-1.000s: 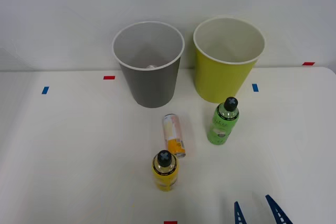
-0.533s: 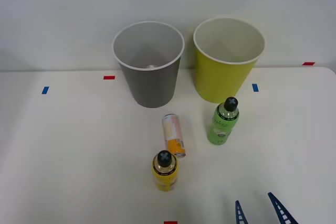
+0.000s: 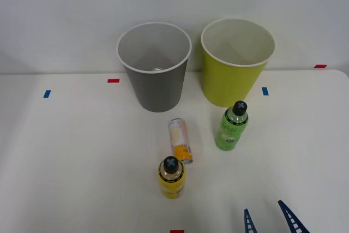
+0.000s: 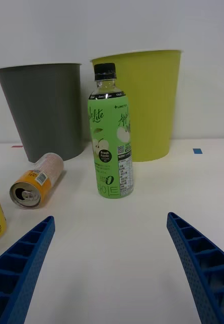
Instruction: Put cans in the gray bin, plastic bottles in the light green bin
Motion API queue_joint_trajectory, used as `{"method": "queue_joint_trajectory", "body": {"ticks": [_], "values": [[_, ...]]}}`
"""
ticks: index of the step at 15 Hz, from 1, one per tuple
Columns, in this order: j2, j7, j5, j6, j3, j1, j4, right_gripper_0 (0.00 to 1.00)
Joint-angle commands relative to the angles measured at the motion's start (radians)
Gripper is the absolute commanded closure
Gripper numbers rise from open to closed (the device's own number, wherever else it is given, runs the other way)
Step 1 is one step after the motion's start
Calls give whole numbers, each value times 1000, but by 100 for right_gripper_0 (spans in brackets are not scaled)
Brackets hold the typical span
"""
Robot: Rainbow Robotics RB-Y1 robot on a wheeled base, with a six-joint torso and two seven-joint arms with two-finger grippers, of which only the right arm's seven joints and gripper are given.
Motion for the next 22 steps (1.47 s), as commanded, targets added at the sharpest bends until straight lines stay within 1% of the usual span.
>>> {"method": "queue_joint_trajectory", "body": {"ticks": [1, 22], "values": [[0, 0, 0, 0, 0, 0, 0, 25], [0, 0, 0, 0, 0, 0, 0, 25]]}}
